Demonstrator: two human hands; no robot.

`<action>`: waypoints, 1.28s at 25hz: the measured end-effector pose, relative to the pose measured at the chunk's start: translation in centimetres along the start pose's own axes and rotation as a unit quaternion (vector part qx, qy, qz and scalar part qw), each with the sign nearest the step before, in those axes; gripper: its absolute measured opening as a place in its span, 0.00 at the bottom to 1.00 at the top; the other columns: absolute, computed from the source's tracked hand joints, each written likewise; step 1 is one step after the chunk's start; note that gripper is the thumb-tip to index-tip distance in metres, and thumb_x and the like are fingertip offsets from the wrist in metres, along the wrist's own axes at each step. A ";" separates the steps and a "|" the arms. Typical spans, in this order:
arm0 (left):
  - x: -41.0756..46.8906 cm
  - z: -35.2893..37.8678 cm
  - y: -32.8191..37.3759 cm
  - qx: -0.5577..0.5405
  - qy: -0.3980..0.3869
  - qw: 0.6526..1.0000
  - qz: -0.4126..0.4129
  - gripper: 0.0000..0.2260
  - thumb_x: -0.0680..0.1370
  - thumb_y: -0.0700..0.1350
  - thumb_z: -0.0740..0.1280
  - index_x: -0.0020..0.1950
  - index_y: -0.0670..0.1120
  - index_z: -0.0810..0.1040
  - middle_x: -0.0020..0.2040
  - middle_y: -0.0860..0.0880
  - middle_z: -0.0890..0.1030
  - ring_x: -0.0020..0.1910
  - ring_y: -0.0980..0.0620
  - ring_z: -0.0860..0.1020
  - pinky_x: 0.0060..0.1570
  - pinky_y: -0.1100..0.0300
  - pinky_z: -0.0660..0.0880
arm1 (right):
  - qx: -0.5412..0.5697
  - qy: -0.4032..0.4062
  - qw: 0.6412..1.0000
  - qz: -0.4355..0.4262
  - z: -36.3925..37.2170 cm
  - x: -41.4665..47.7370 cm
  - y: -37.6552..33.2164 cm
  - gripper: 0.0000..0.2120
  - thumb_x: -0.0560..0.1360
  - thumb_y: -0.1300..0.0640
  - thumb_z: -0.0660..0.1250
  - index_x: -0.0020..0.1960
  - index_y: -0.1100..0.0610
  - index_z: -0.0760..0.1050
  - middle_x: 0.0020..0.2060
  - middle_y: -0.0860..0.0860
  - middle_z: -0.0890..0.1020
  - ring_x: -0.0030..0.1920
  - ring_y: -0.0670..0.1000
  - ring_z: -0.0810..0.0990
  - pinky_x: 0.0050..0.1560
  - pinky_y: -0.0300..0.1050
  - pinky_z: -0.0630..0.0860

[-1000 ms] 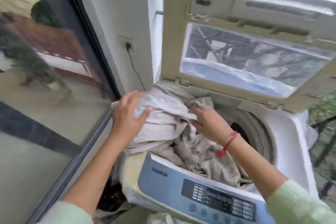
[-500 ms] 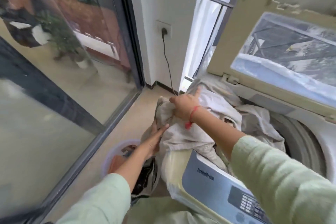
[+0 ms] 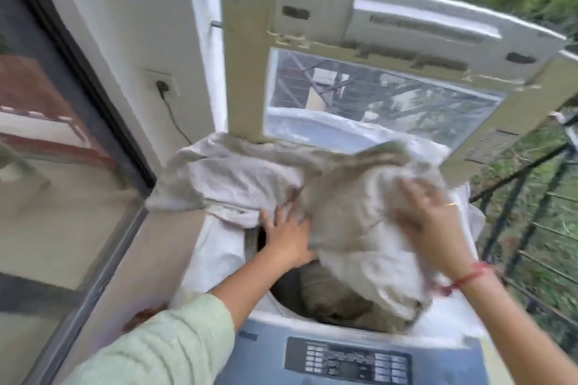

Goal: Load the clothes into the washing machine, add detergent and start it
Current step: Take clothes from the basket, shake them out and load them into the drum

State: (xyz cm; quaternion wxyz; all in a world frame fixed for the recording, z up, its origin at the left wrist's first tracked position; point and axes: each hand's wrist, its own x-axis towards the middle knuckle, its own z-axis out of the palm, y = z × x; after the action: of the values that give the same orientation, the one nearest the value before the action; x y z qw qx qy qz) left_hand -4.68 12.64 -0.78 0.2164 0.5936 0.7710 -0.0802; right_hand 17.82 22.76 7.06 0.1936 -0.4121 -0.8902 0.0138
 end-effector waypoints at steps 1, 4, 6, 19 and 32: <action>0.7 1.2 0.3 0.032 -0.086 0.996 -0.008 0.34 0.72 0.63 0.61 0.75 0.53 0.57 0.75 0.45 0.58 0.75 0.37 0.46 0.64 0.26 0.38 | -0.101 -0.119 0.987 -0.049 4.1 -1.6 0.8 0.29 0.65 0.51 0.75 0.65 0.48 0.73 0.61 0.59 0.77 0.50 0.61 0.80 0.50 0.56 0.78; 1.0 1.5 -0.6 -0.008 -0.111 0.994 0.012 0.28 0.72 0.65 0.61 0.70 0.55 0.66 0.70 0.47 0.68 0.73 0.41 0.58 0.67 0.33 0.47 | -0.222 -0.552 0.799 -0.087 13.0 -3.2 0.0 0.16 0.73 0.56 0.65 0.59 0.58 0.75 0.55 0.58 0.79 0.57 0.60 0.77 0.53 0.52 0.75; -0.5 -0.2 -2.0 -0.171 0.086 0.980 0.052 0.22 0.72 0.62 0.61 0.63 0.53 0.74 0.61 0.48 0.75 0.65 0.45 0.70 0.64 0.46 0.63 | -0.193 -0.686 0.701 -0.030 16.1 -1.3 -1.9 0.11 0.73 0.59 0.66 0.54 0.61 0.76 0.53 0.57 0.77 0.55 0.57 0.76 0.53 0.49 0.75; 3.0 -5.3 -14.4 -0.529 0.076 0.815 -0.222 0.34 0.74 0.63 0.64 0.72 0.43 0.65 0.70 0.44 0.70 0.68 0.44 0.69 0.63 0.57 0.65 | -0.009 -0.376 0.925 -0.052 10.0 -2.3 -7.9 0.33 0.74 0.43 0.63 0.75 0.43 0.52 0.75 0.51 0.58 0.73 0.55 0.61 0.70 0.60 0.58; 1.8 5.0 1.7 0.096 -0.370 0.923 -0.035 0.27 0.78 0.51 0.63 0.74 0.46 0.61 0.71 0.45 0.67 0.68 0.42 0.66 0.66 0.42 0.62 | -0.056 -0.544 0.837 0.022 7.3 -2.1 0.4 0.37 0.74 0.50 0.66 0.76 0.50 0.50 0.76 0.53 0.52 0.74 0.58 0.57 0.71 0.52 0.61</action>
State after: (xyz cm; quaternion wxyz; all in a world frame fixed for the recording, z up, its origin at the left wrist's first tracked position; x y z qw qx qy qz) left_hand -2.23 12.81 -5.85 0.4252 0.5120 0.6448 -0.3758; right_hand 16.72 22.47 -0.44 -0.3457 -0.3676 -0.8422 0.1900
